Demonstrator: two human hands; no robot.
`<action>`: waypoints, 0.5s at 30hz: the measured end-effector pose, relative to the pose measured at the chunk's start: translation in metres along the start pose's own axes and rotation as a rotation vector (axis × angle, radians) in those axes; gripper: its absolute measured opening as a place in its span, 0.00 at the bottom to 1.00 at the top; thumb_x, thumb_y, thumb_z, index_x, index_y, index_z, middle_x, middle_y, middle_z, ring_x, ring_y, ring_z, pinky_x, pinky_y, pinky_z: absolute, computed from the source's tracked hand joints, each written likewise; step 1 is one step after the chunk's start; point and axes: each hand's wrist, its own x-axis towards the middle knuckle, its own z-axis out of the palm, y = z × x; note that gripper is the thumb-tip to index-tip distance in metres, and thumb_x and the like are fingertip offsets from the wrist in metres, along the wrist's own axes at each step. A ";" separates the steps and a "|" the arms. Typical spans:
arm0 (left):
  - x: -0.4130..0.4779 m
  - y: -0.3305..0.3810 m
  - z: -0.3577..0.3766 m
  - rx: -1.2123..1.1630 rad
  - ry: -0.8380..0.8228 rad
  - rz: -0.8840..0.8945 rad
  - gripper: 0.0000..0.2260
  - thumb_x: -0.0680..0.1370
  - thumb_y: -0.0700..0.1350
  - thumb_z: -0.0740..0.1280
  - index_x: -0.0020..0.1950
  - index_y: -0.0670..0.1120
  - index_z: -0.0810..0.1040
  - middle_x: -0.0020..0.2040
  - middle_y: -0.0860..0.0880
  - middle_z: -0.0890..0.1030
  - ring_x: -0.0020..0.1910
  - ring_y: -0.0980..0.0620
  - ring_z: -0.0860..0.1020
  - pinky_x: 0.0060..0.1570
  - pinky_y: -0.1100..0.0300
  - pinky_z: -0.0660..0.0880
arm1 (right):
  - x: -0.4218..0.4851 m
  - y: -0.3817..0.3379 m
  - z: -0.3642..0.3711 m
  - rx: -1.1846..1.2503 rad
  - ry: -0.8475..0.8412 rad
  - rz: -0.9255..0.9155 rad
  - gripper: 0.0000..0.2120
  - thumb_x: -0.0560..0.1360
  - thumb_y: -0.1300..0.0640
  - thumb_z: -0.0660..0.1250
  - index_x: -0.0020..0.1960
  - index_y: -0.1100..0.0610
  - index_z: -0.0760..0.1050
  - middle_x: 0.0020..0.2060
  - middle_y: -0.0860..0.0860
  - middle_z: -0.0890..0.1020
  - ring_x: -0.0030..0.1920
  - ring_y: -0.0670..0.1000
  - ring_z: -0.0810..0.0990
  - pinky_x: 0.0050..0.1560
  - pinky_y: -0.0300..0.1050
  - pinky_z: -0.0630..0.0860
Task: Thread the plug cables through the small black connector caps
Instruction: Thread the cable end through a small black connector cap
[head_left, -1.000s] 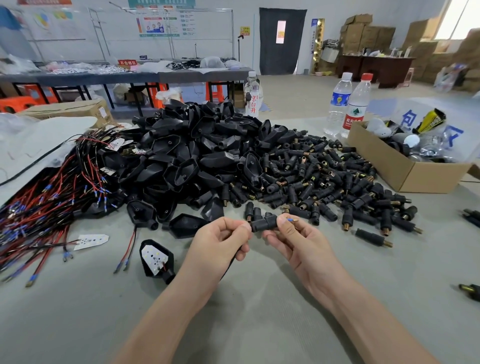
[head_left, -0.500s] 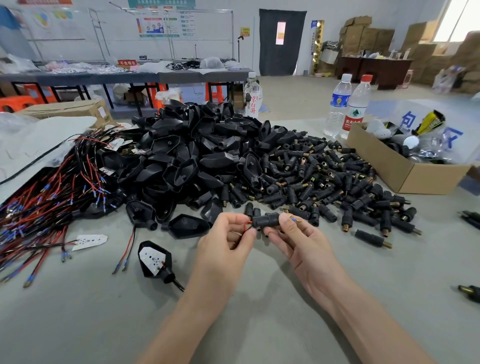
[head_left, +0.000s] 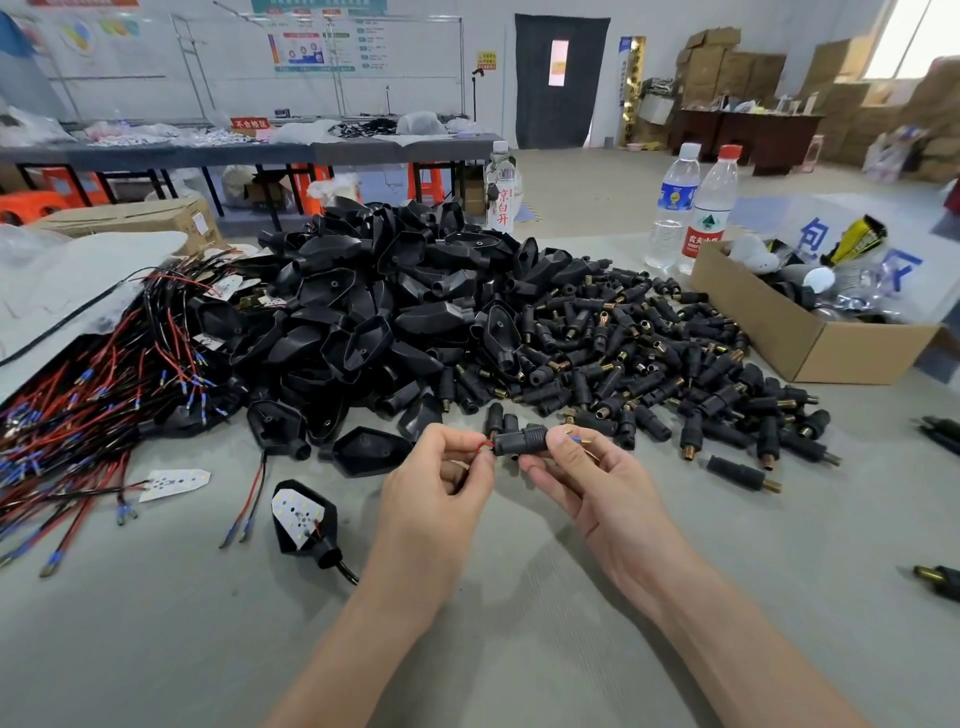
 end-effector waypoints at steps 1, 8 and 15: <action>0.001 -0.001 0.000 0.006 -0.016 -0.018 0.10 0.78 0.45 0.70 0.46 0.62 0.77 0.32 0.58 0.78 0.30 0.60 0.72 0.32 0.66 0.71 | 0.000 0.000 0.000 -0.017 -0.003 -0.001 0.17 0.72 0.56 0.71 0.57 0.66 0.76 0.51 0.63 0.85 0.46 0.53 0.87 0.45 0.37 0.81; 0.000 0.003 -0.002 0.023 -0.209 -0.028 0.14 0.75 0.49 0.67 0.56 0.67 0.74 0.47 0.57 0.82 0.32 0.51 0.73 0.36 0.58 0.72 | -0.003 -0.003 -0.001 -0.078 -0.013 0.000 0.14 0.75 0.56 0.69 0.56 0.64 0.76 0.52 0.64 0.85 0.48 0.54 0.86 0.48 0.39 0.82; -0.003 0.005 0.002 0.018 -0.215 0.001 0.10 0.80 0.46 0.69 0.54 0.62 0.78 0.49 0.61 0.83 0.43 0.60 0.79 0.47 0.59 0.77 | -0.006 -0.008 0.000 -0.010 -0.073 0.085 0.08 0.78 0.60 0.68 0.56 0.62 0.77 0.53 0.63 0.84 0.50 0.55 0.85 0.49 0.40 0.82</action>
